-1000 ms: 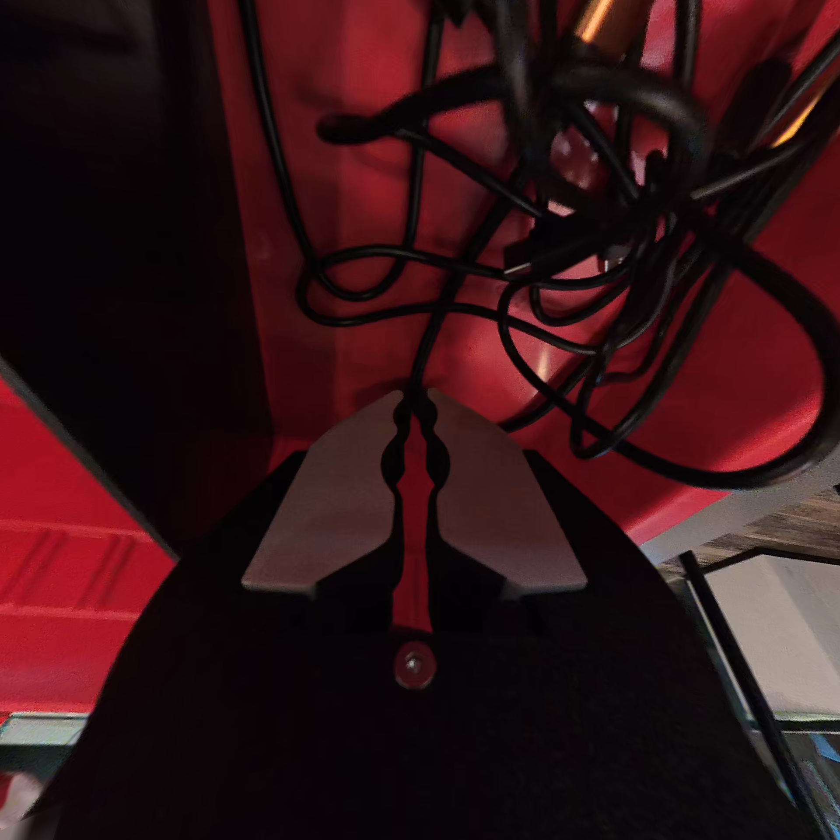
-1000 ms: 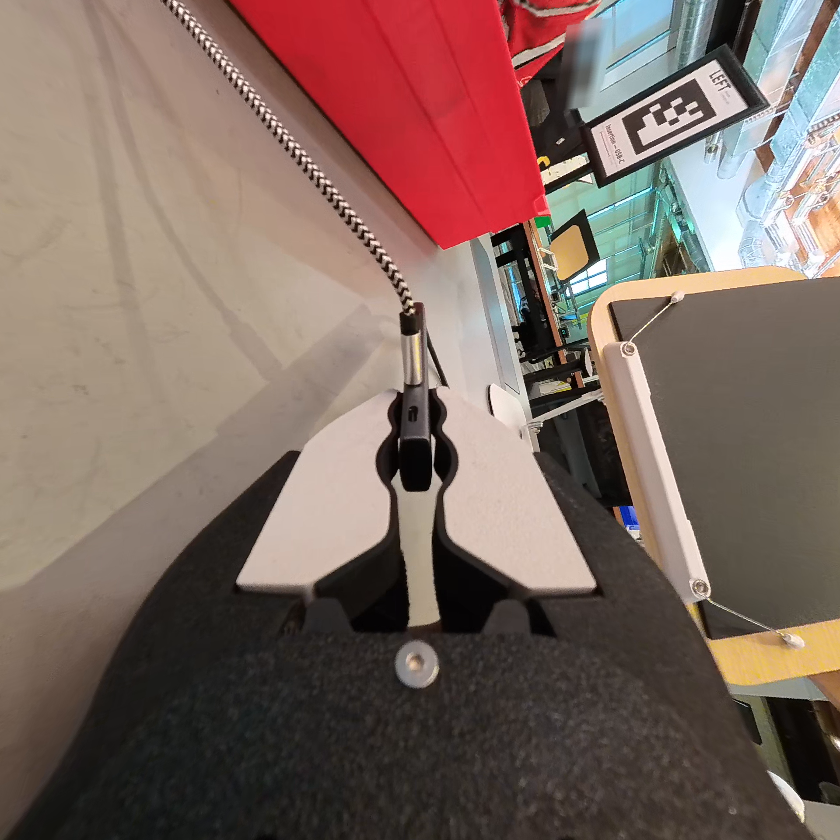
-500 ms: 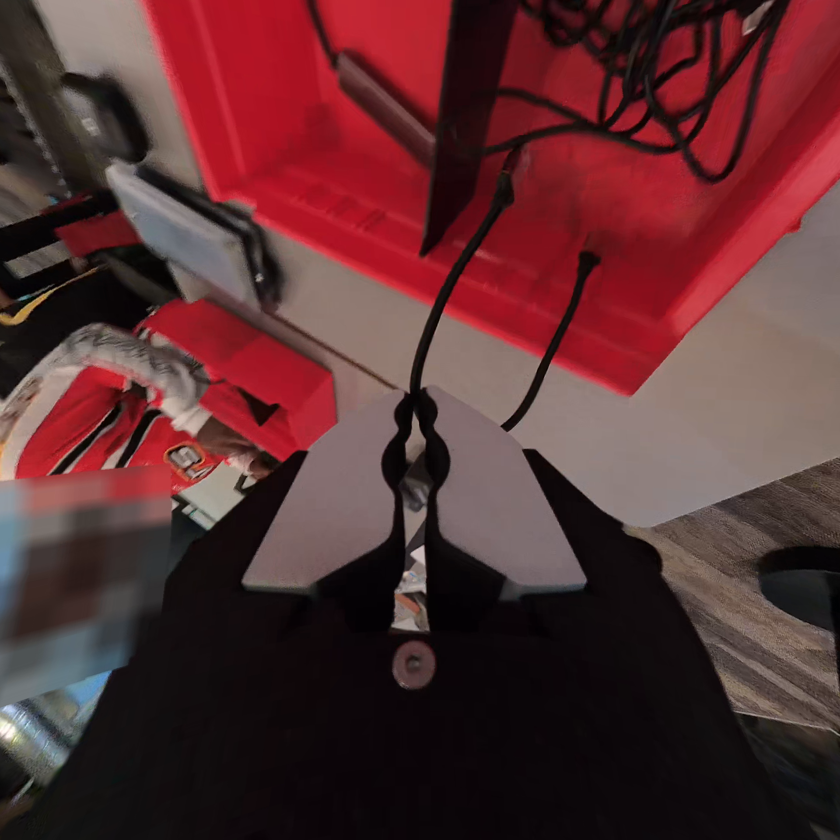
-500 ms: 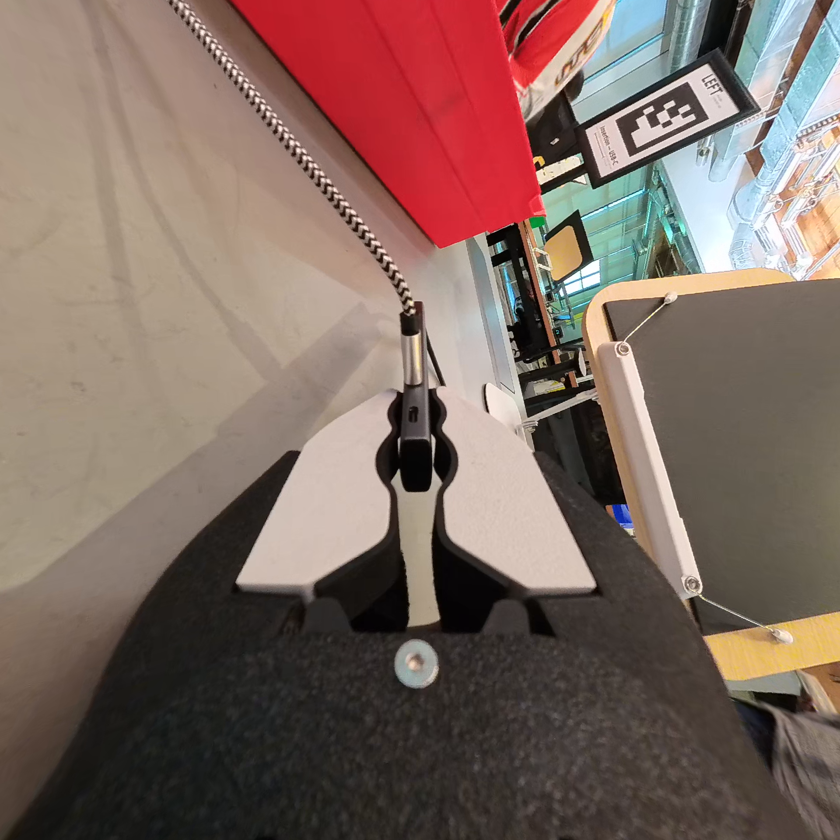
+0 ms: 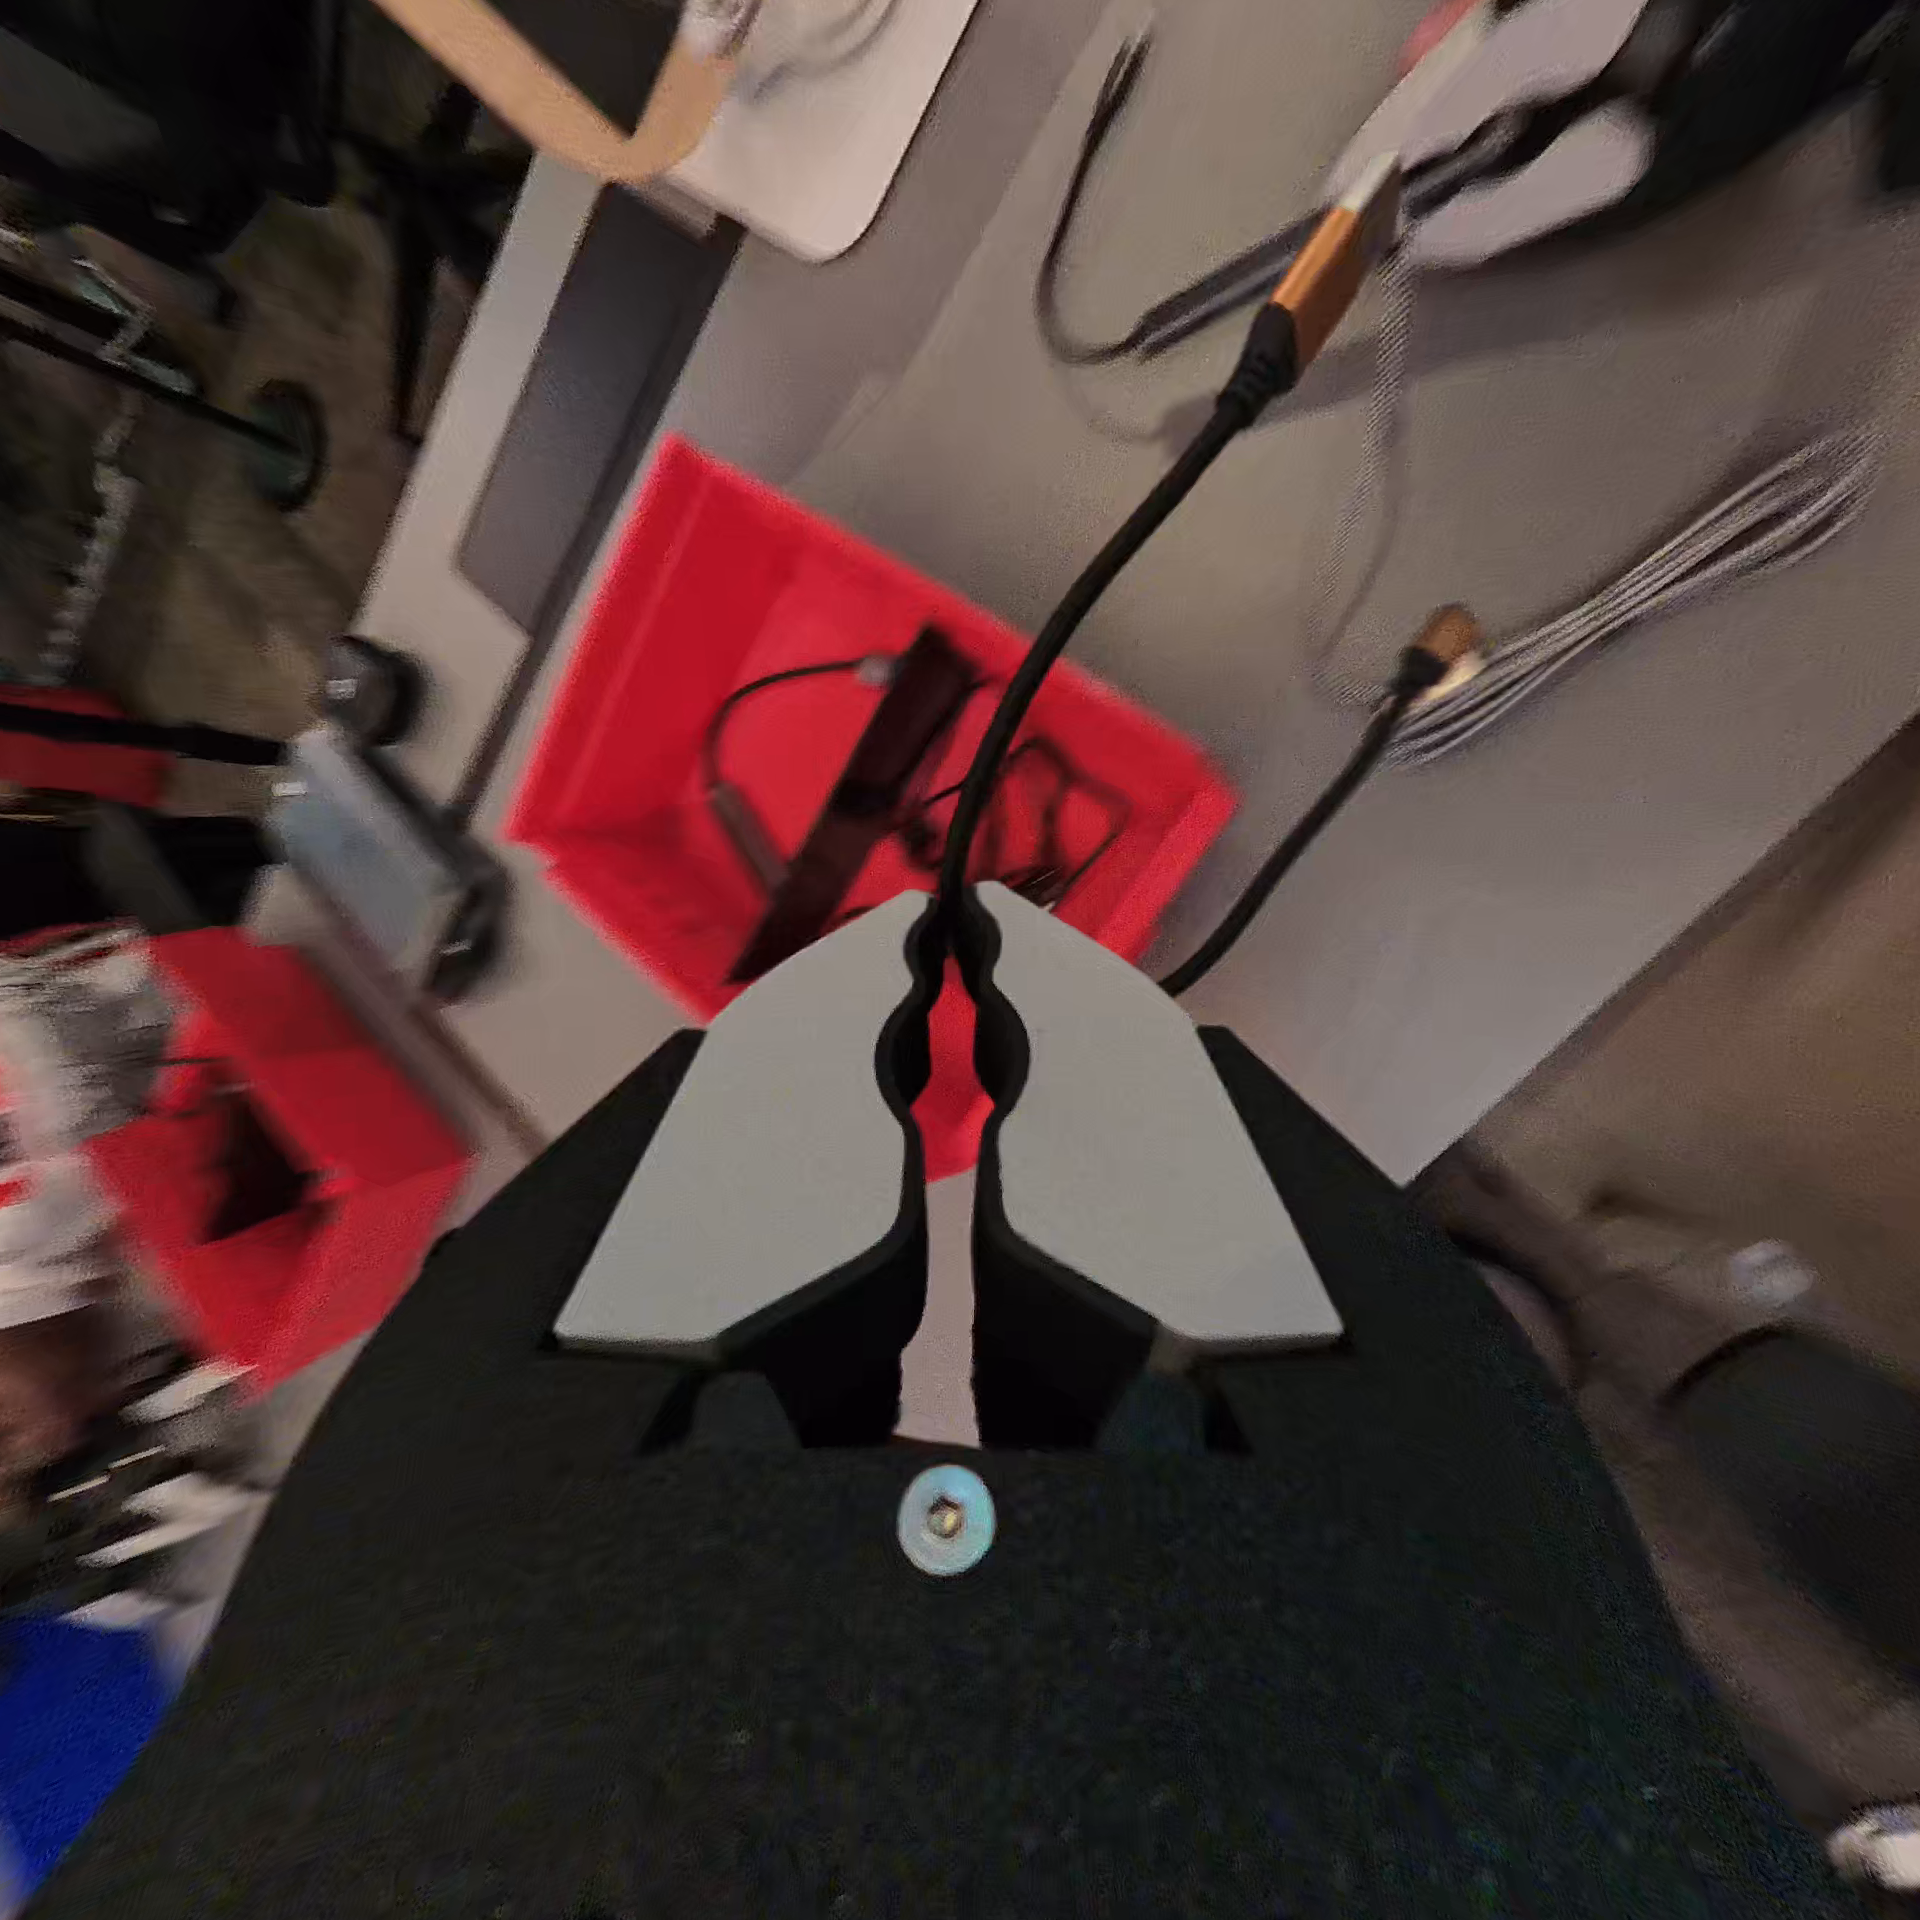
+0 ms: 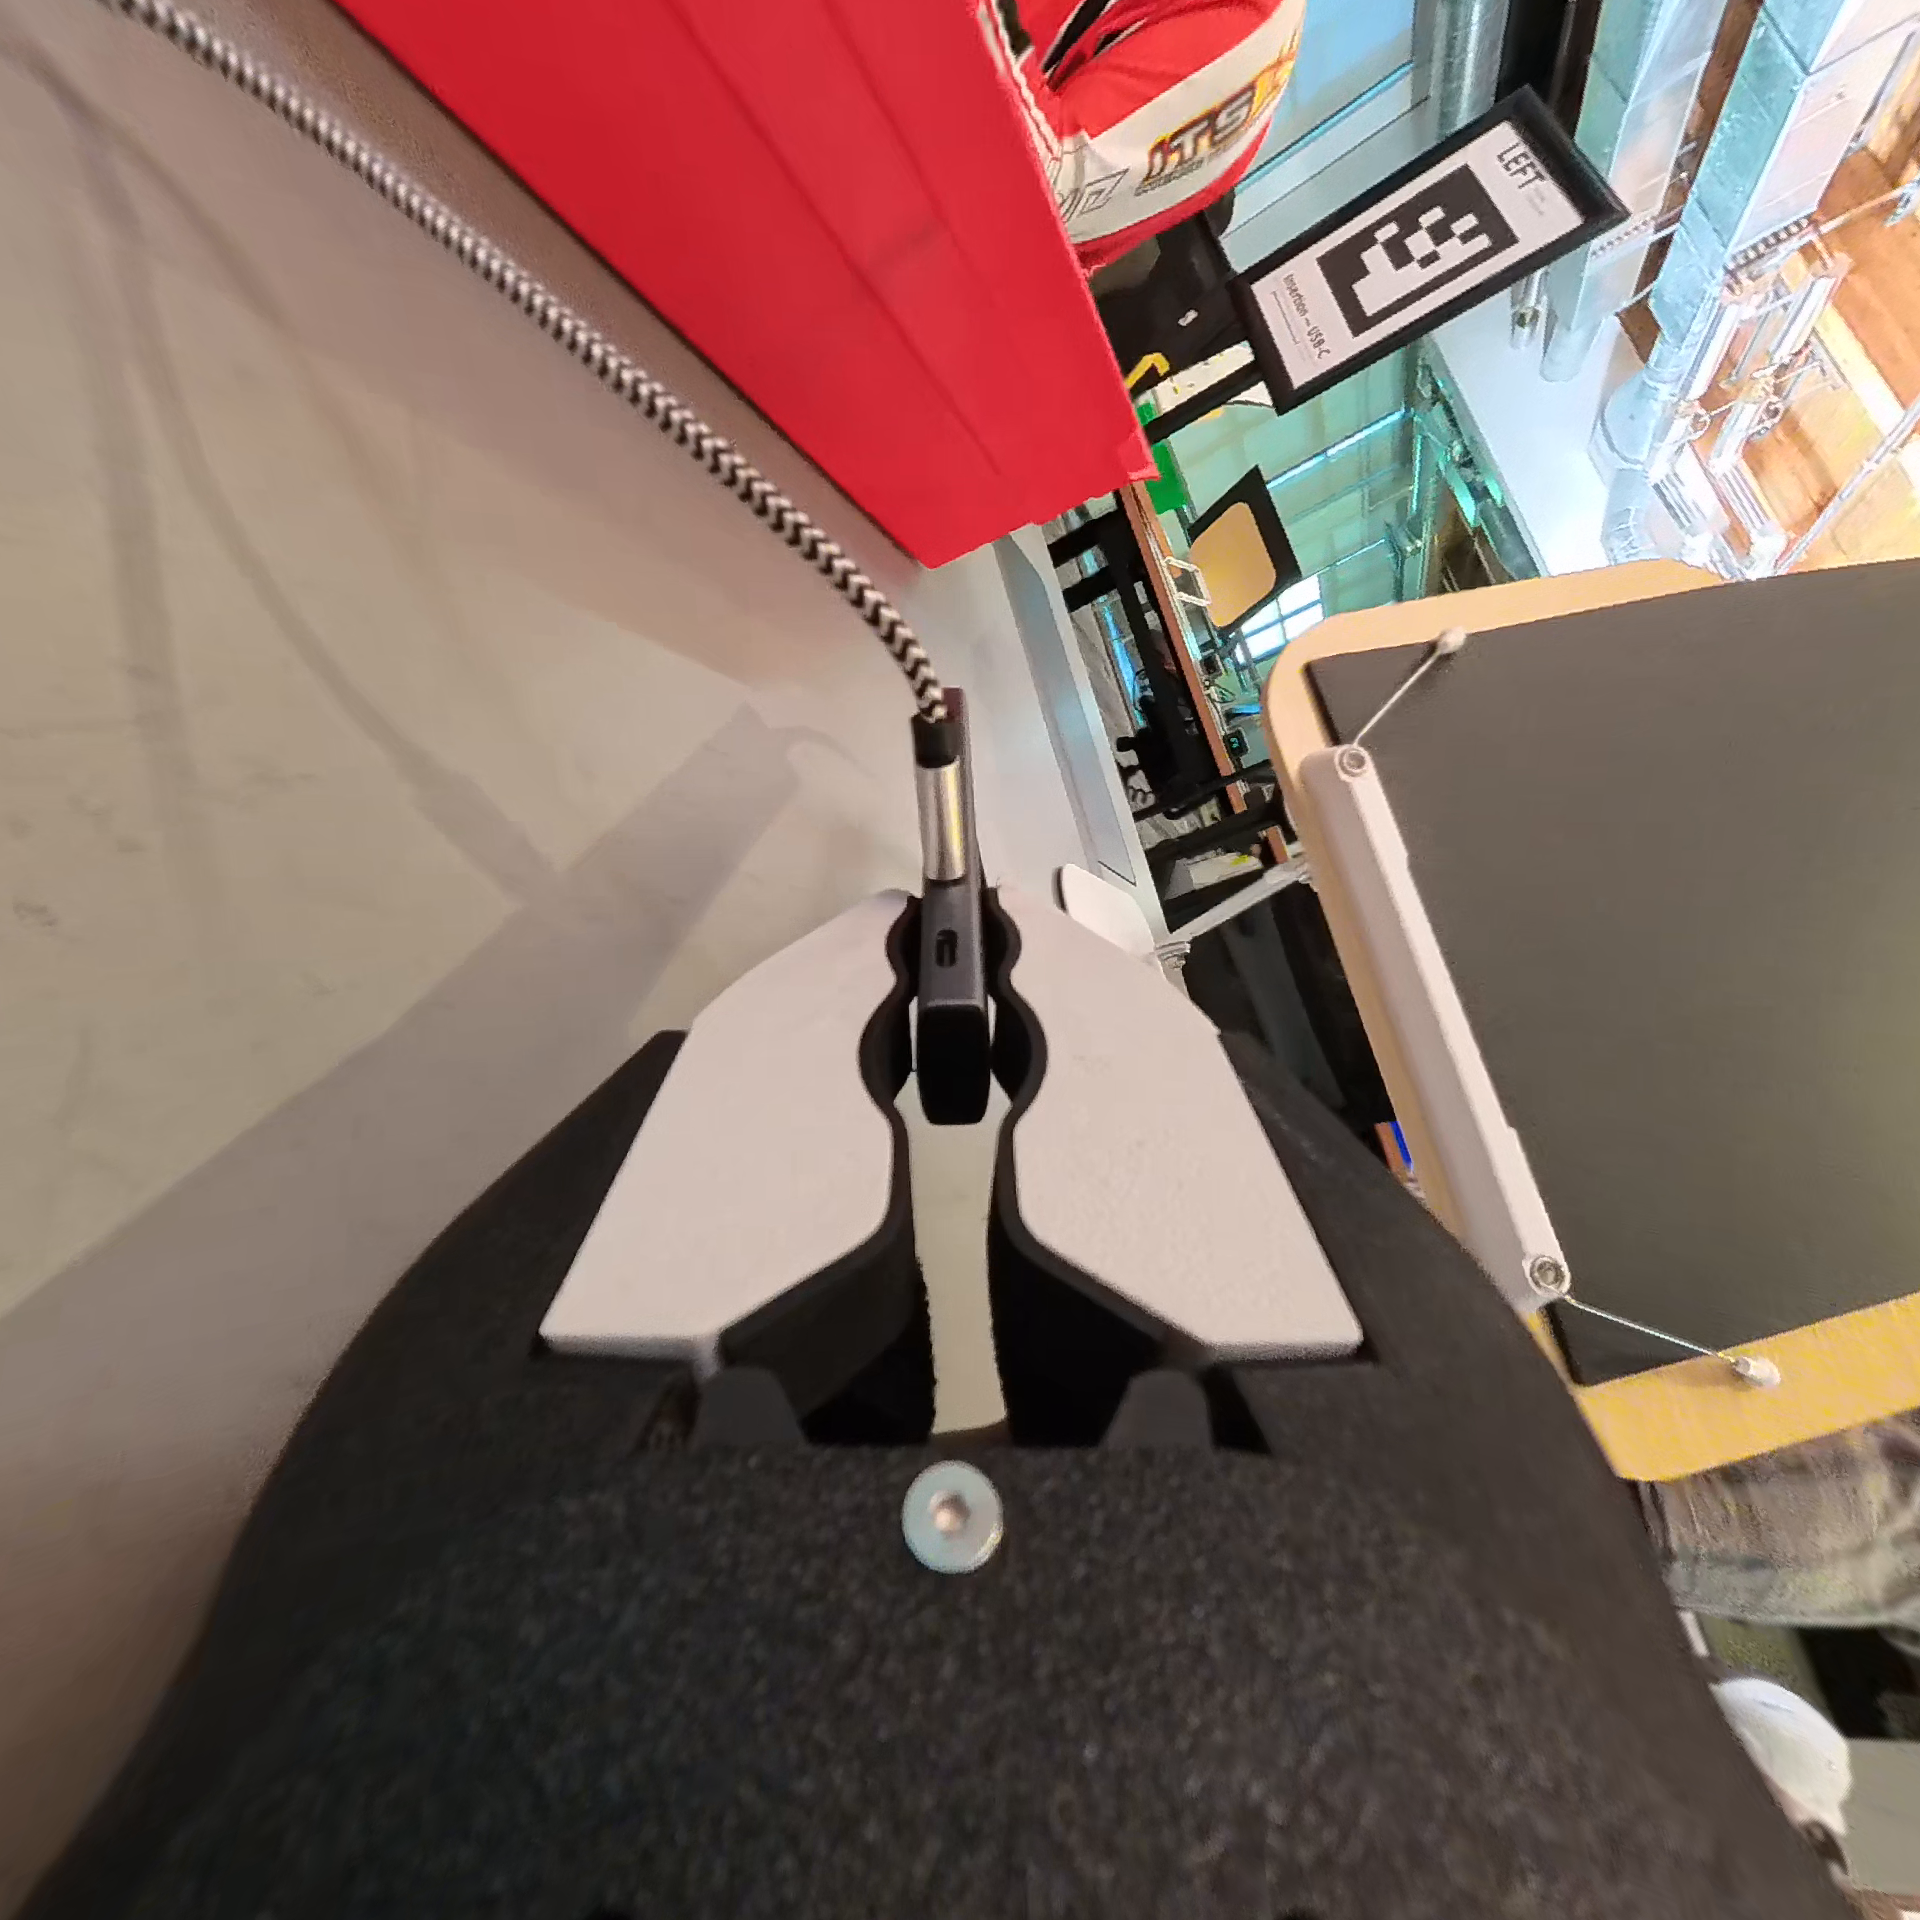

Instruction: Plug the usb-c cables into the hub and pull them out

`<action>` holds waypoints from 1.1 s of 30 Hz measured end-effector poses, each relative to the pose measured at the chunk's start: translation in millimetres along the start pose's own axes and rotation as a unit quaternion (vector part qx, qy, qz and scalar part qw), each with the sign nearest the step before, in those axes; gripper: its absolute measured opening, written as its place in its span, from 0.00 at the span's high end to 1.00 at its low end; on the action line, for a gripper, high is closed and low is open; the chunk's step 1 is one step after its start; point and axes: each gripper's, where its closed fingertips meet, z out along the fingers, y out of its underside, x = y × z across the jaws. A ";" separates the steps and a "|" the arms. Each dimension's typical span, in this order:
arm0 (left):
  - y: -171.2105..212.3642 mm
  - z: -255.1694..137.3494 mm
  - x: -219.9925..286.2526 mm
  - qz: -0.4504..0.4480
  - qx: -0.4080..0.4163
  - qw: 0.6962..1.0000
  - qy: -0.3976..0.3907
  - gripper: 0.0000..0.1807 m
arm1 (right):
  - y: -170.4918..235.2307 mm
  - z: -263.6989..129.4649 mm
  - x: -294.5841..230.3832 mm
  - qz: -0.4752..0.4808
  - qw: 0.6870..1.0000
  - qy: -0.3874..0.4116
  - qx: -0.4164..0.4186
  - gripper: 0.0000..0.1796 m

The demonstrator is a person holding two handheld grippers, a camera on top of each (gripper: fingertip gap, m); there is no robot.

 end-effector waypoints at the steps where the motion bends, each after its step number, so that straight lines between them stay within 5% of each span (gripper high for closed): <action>1: -5.6 9.7 20.9 -0.035 0.020 0.999 0.021 0.99 | -0.2 -0.6 1.3 0.004 1.000 0.001 0.001 0.95; 7: 7.3 101.3 132.3 -0.195 0.080 0.972 0.105 0.99 | 0.6 -3.8 3.6 0.008 1.000 0.004 0.003 0.95; 11: 59.9 161.1 185.5 -0.270 0.024 0.956 0.109 0.99 | -1.2 -4.9 3.3 0.007 1.000 0.003 0.006 0.95; 17: 75.0 168.5 210.9 -0.370 0.085 0.915 0.139 0.98 | -1.2 -3.3 -1.8 0.001 1.000 -0.006 0.004 0.95; 19: 56.7 151.4 200.1 -0.351 0.145 0.917 0.124 0.90 | -0.9 -2.8 -2.2 0.002 1.000 -0.008 0.004 0.95; 23: 3.6 127.1 216.2 -0.198 0.235 0.940 0.149 0.89 | -1.3 -2.2 -4.4 0.000 1.000 -0.013 0.006 0.95; 30: -26.4 176.9 253.7 -0.139 0.179 0.948 0.224 0.85 | -1.5 -2.0 -7.5 -0.004 1.000 -0.020 0.006 0.95; 33: -29.3 190.8 249.5 -0.143 0.157 0.958 0.191 0.85 | -1.4 -1.7 -7.3 -0.001 1.000 -0.022 0.007 0.95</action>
